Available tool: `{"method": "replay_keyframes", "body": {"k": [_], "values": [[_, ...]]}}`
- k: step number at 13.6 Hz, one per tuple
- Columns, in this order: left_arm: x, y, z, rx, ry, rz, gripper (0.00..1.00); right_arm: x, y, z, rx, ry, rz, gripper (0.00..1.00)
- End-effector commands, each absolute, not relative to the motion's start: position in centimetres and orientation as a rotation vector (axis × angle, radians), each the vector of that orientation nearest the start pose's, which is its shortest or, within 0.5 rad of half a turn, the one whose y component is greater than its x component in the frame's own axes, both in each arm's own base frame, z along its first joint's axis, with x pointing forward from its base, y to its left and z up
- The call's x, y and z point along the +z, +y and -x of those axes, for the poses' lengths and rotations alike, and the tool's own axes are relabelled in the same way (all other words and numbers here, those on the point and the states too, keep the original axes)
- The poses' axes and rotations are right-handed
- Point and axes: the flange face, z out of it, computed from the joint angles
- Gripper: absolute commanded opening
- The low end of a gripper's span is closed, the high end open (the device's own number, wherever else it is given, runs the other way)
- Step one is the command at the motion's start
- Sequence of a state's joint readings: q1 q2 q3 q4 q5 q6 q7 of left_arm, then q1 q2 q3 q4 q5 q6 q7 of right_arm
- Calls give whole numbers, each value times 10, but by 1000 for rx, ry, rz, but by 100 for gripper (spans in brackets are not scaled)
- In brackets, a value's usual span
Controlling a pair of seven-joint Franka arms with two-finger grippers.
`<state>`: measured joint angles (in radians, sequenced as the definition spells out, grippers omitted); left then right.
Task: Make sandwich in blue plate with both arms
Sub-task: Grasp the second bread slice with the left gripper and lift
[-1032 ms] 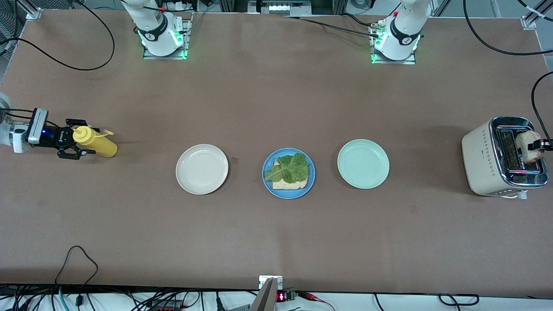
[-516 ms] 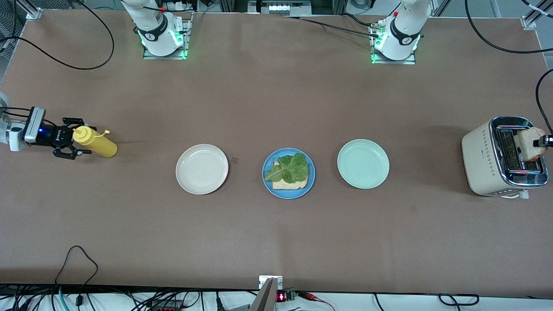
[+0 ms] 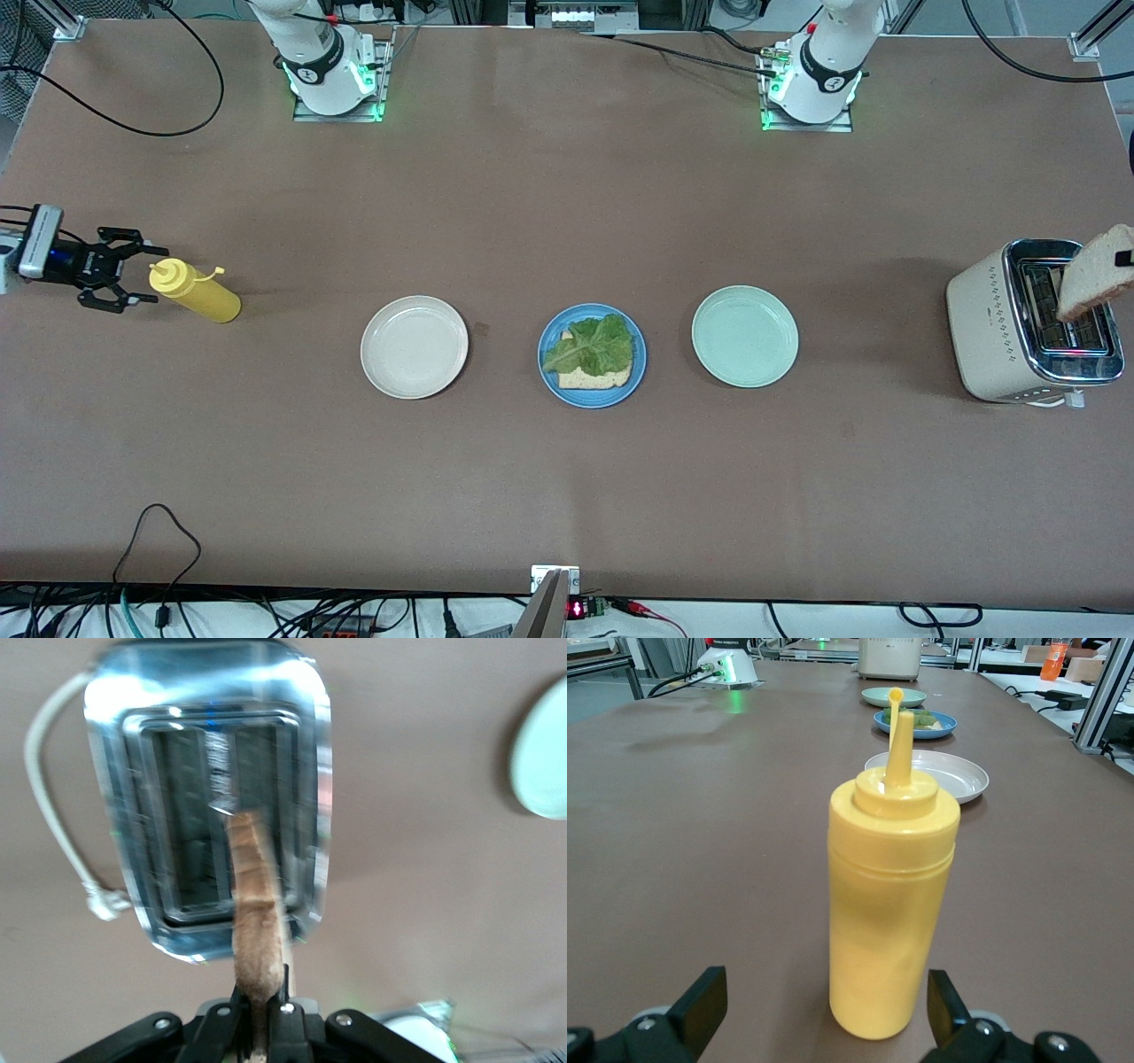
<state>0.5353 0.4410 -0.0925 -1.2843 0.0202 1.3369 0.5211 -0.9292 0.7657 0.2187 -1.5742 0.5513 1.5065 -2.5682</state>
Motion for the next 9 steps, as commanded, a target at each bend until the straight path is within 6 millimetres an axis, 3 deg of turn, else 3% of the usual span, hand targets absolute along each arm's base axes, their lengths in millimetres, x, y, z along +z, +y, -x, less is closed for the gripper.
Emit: {"method": "replay_keyframes", "body": {"k": [1, 3, 5, 7, 9], "values": [[501, 225, -593, 584, 319, 3292, 1, 224, -395, -493, -911, -1661, 1501, 100], [510, 176, -600, 612, 328, 3304, 1, 250, -395, -496, -849, -1567, 1511, 100], [494, 139, -604, 699, 237, 3394, 1, 284, -385, -514, -770, -1528, 1574, 100], [474, 110, -607, 773, 141, 3512, 1, 327, -366, -528, -685, -1506, 1619, 100], [466, 58, -618, 790, 94, 3516, 1, 384, -344, -536, -584, -1472, 1710, 100]]}}
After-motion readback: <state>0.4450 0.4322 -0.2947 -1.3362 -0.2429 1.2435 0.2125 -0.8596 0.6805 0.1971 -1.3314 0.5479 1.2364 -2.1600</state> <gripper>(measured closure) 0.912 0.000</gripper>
